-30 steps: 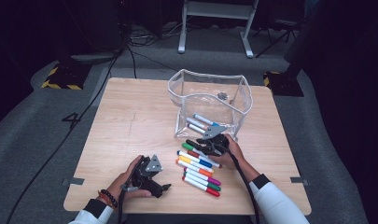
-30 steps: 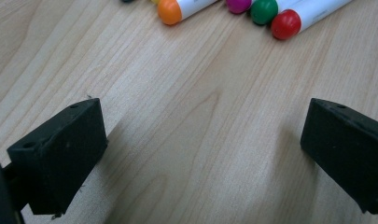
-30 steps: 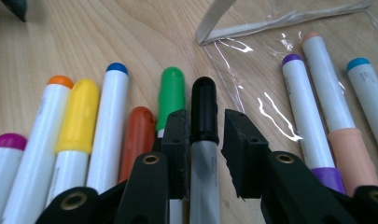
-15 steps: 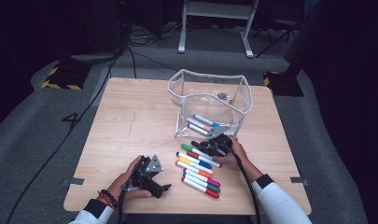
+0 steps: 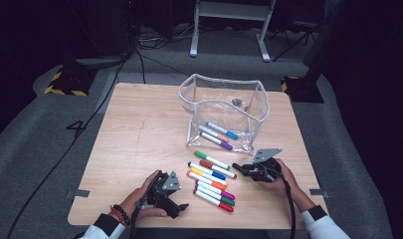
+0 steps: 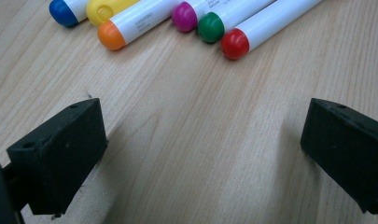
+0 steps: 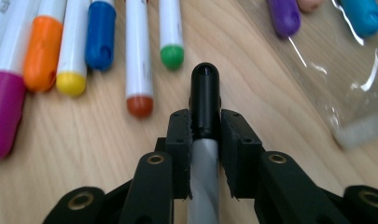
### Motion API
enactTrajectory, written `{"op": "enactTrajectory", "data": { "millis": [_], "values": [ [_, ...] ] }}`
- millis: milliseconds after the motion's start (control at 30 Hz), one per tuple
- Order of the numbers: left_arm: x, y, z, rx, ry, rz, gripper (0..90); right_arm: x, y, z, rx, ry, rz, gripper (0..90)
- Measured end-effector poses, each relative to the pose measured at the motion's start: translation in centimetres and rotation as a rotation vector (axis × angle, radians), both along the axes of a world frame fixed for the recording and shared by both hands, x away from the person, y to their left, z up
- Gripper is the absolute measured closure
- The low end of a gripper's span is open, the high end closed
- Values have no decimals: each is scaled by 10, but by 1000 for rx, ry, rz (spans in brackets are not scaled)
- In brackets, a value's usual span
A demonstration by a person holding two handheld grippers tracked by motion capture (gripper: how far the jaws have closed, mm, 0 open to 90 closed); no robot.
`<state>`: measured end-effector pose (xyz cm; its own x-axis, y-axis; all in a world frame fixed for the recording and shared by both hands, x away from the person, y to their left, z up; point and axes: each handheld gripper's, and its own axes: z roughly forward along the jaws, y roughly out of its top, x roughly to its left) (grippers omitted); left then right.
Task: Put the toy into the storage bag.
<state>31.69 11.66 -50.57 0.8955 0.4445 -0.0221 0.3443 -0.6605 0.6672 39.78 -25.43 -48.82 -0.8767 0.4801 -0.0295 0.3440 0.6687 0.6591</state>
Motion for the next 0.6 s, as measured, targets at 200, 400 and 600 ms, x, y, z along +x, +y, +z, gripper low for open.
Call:
{"op": "enactTrajectory", "data": {
  "millis": [200,400,600],
  "values": [
    [0,0,0,1,0,-2,5,-13,-27,-4,48,-3,-32,720],
    [1,1,0,5,-1,-14,4,-8,-22,-7,72,-16,-29,679],
    [1,1,0,5,-1,-12,5,-7,-23,-8,84,-33,-25,739]
  ]
}}
